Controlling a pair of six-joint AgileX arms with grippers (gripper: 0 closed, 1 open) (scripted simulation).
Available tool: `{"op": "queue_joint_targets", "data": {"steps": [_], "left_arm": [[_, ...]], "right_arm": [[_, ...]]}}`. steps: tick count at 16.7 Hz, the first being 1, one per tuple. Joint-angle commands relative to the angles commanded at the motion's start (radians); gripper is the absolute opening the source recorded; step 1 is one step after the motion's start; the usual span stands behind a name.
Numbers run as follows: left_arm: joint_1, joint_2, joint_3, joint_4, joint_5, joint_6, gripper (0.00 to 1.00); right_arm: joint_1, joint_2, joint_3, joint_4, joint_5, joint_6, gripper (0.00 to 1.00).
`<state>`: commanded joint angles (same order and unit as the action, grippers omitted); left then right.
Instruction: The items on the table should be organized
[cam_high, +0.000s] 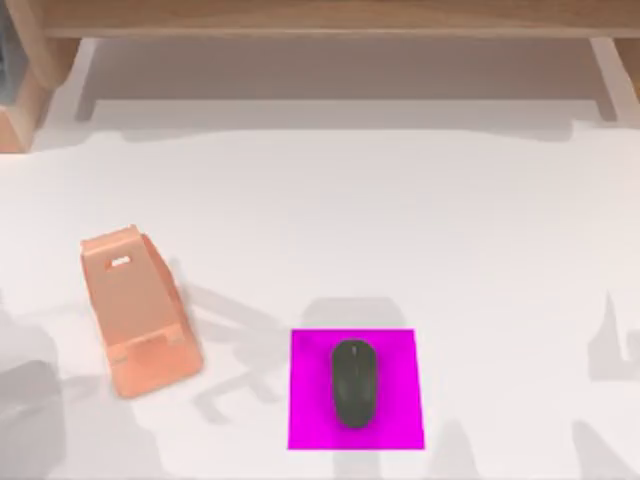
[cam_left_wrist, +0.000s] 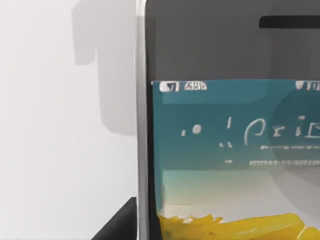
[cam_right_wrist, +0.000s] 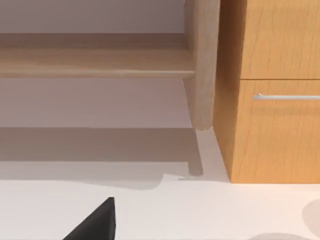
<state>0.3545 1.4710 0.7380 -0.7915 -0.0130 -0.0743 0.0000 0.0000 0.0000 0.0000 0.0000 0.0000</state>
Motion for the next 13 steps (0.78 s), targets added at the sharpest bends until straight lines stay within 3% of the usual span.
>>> {"op": "queue_joint_targets", "data": {"steps": [2, 5, 8, 13], "left_arm": [[-0.05, -0.037, 0.006, 0.009, -0.05, -0.04, 0.0], [-0.199, -0.132, 0.02, 0.027, -0.2, -0.149, 0.0], [-0.43, -0.242, 0.04, 0.044, -0.434, -0.305, 0.0], [-0.905, -0.354, 0.068, 0.046, -0.854, -0.622, 0.0]], "right_arm": [[0.0, 0.0, 0.0, 0.0, 0.0, 0.0, 1.0], [0.0, 0.0, 0.0, 0.0, 0.0, 0.0, 1.0], [0.0, 0.0, 0.0, 0.0, 0.0, 0.0, 1.0], [0.0, 0.0, 0.0, 0.0, 0.0, 0.0, 1.0]]}}
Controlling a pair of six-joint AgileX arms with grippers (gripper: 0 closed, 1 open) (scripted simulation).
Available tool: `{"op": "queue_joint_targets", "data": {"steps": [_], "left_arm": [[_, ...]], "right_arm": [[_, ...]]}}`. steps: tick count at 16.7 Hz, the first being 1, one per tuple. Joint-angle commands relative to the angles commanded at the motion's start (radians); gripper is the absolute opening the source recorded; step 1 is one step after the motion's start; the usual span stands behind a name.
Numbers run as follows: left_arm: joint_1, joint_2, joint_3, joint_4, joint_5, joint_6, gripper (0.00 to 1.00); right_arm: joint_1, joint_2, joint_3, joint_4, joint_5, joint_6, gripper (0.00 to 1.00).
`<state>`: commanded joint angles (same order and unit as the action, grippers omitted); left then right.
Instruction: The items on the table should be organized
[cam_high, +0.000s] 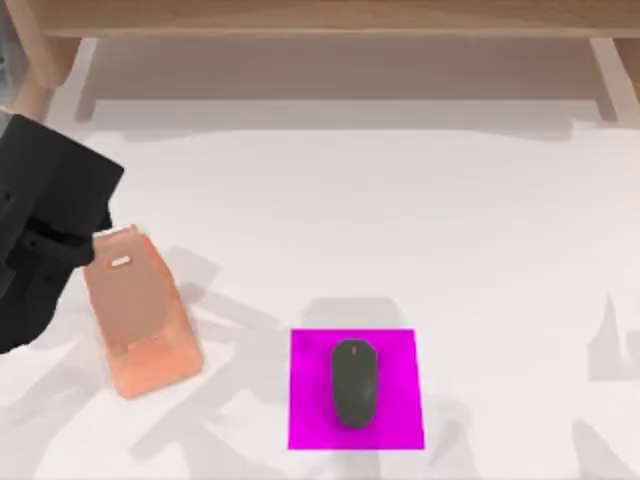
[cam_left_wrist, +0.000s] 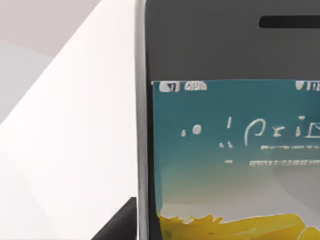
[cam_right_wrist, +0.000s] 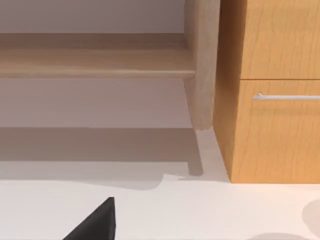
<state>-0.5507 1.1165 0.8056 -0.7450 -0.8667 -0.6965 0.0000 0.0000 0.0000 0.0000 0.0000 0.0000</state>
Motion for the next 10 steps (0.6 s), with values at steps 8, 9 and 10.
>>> {"op": "queue_joint_targets", "data": {"steps": [8, 9, 10], "left_arm": [[-0.435, 0.051, 0.008, -0.058, -0.256, -0.441, 0.0], [-0.463, 0.071, 0.008, -0.067, -0.26, -0.478, 0.0], [-0.486, 0.09, 0.007, -0.077, -0.261, -0.51, 0.0]], "right_arm": [[0.0, 0.0, 0.0, 0.0, 0.0, 0.0, 1.0], [0.0, 0.0, 0.0, 0.0, 0.0, 0.0, 1.0], [0.0, 0.0, 0.0, 0.0, 0.0, 0.0, 1.0]]}}
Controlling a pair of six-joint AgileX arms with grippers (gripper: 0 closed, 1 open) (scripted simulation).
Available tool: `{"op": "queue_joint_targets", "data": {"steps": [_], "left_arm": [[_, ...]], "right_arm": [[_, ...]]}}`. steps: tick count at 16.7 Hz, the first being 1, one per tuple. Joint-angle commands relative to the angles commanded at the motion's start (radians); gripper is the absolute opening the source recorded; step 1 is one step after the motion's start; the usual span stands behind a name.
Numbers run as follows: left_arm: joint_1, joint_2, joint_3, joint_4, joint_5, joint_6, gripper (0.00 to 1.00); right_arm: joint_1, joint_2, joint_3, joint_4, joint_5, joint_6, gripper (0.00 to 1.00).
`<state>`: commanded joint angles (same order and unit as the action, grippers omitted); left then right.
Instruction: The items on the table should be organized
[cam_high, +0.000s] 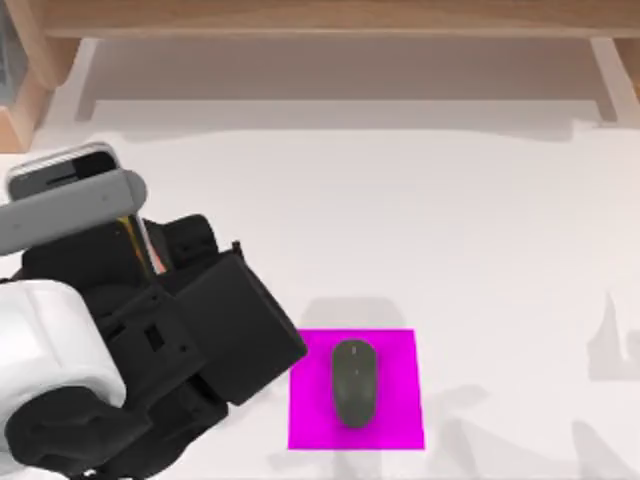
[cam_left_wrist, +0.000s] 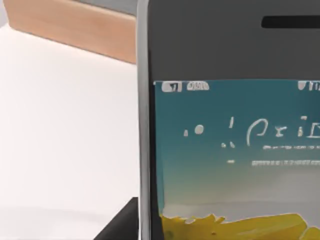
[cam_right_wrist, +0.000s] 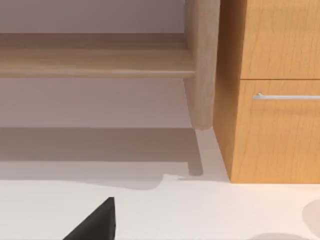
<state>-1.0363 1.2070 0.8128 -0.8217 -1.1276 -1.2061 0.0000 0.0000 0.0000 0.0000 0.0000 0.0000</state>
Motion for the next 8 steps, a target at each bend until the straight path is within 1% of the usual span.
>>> {"op": "queue_joint_targets", "data": {"steps": [3, 8], "left_arm": [[-0.039, 0.047, -0.002, -0.021, 0.004, -0.063, 0.0], [-0.043, 0.055, -0.002, -0.025, 0.006, -0.072, 0.0]], "right_arm": [[0.0, 0.0, 0.0, 0.0, 0.0, 0.0, 1.0], [0.0, 0.0, 0.0, 0.0, 0.0, 0.0, 1.0]]}}
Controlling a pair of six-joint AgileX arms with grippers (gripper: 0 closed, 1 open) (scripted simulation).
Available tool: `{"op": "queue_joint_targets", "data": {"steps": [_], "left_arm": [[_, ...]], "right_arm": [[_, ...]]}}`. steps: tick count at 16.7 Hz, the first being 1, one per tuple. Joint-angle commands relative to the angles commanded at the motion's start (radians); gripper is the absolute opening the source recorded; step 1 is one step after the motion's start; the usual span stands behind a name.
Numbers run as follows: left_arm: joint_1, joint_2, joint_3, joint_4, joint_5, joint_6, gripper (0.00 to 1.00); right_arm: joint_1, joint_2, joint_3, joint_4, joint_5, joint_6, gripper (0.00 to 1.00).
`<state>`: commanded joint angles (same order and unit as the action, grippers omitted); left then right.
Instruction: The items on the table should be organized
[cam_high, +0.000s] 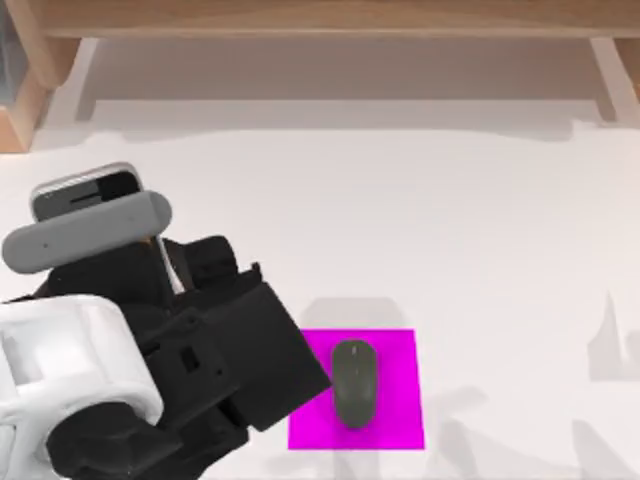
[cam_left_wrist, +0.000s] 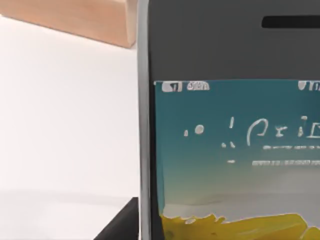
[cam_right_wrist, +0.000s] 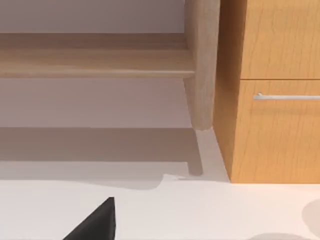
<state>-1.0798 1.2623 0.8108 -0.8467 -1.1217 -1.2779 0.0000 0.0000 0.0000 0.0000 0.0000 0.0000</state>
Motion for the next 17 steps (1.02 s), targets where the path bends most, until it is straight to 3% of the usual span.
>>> {"op": "queue_joint_targets", "data": {"steps": [4, 9, 17], "left_arm": [[-0.012, -0.011, -0.003, 0.038, 0.016, 0.035, 0.0], [-0.014, -0.044, -0.046, 0.288, 0.085, 0.222, 0.0], [0.201, -0.01, -0.14, 0.485, 0.09, 0.399, 0.0]], "right_arm": [[0.0, 0.0, 0.0, 0.0, 0.0, 0.0, 1.0], [0.0, 0.0, 0.0, 0.0, 0.0, 0.0, 1.0], [0.0, 0.0, 0.0, 0.0, 0.0, 0.0, 1.0]]}}
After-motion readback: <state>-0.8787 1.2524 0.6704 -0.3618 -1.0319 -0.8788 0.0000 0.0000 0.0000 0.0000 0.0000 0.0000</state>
